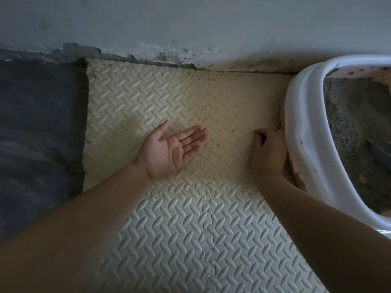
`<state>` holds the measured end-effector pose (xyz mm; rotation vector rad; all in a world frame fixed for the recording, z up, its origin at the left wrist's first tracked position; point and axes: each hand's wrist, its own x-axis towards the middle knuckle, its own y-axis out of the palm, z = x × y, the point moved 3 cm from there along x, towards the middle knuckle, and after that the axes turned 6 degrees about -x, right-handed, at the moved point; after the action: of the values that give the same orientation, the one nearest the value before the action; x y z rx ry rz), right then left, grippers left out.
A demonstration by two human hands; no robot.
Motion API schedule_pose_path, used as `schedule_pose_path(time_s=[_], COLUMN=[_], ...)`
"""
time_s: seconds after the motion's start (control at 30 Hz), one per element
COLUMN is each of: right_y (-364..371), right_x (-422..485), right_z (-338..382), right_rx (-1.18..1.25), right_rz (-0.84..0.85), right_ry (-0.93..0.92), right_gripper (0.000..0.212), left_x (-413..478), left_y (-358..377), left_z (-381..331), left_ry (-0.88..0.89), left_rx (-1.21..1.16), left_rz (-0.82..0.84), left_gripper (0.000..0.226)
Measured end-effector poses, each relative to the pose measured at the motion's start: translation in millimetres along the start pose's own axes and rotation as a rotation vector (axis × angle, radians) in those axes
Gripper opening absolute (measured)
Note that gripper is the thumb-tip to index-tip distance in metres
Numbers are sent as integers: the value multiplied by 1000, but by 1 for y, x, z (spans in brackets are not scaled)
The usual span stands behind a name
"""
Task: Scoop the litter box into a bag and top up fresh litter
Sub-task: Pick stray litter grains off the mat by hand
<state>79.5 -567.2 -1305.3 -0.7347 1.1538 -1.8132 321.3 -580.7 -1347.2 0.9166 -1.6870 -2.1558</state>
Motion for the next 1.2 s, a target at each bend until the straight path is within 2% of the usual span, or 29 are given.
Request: schedule_pose_path(time_s=[0.3,0.47,0.53,0.63,0.73,0.8,0.9,0.97,1.1,1.2], right_y=[-2,-3,-7,-10,-2,9,24,31,37,34], right_x=[3,4,0,-20,-58,-82,-103,-110,-113,-112], right_z=[-1,3,9,36,81,105,126,132,131,132], right_rx=[-25,-21,36,243,354,443,491,501,515,487], right_rz=[36,41,30,47,133,207,232,241,244,223], right_ry=[-52,-17,35,87,-116,-218,-345,-359,-276,-319], right_gripper=[17,16,16,15,14,13,15,16,14,15], left_x=[2,2,3,3,5,5,3,3,5,4], left_y=[-3,-3,-3,0,0,2,0,-1,1,2], left_z=[-1,-1,-2,0,1,1,1,3,4,4], left_ry=[-5,-12,-2,27,45,34,26,48,85,76], left_rx=[18,-1,10,29,37,48,134,213,213,217], left_rz=[5,15,6,-10,-42,-3,9,-30,-31,-6], left_gripper=[76,76,77,77,76,76,75,76,72,68])
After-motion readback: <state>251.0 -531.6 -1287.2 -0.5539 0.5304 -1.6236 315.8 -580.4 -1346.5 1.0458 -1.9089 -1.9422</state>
